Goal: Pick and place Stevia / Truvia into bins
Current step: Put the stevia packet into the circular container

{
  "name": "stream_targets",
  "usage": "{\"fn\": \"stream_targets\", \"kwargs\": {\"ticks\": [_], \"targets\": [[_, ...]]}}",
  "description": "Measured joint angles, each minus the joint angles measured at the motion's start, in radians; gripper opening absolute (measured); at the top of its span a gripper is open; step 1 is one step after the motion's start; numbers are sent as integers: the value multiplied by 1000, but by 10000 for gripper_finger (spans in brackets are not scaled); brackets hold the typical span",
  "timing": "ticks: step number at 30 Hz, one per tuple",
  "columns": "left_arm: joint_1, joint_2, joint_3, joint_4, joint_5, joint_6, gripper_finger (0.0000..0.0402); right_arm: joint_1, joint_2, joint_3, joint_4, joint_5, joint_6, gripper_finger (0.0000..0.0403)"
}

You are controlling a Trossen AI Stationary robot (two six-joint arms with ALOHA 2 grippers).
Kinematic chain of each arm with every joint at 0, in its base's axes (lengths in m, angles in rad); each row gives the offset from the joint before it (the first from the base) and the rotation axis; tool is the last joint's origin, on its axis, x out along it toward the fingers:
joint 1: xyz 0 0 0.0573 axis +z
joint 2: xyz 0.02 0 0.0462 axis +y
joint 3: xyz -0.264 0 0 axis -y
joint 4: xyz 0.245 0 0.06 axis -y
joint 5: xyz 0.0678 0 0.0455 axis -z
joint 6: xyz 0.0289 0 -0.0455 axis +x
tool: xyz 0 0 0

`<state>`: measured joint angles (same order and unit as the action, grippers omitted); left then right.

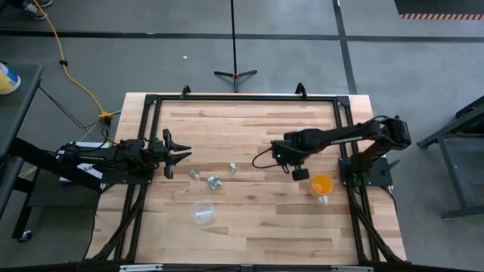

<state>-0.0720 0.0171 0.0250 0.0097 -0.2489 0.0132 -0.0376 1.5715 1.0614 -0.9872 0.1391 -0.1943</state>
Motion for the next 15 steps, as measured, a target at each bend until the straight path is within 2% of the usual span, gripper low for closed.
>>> {"fn": "stream_targets", "kwargs": {"ticks": [4,6,15], "targets": [[0,0,0,0,0,0,122,-40,-1,97,-162,173,13,2],[0,0,0,0,0,0,122,-81,-1,112,-209,221,21,1],[0,0,0,0,0,0,122,-325,-4,-2,-218,217,40,7]]}}
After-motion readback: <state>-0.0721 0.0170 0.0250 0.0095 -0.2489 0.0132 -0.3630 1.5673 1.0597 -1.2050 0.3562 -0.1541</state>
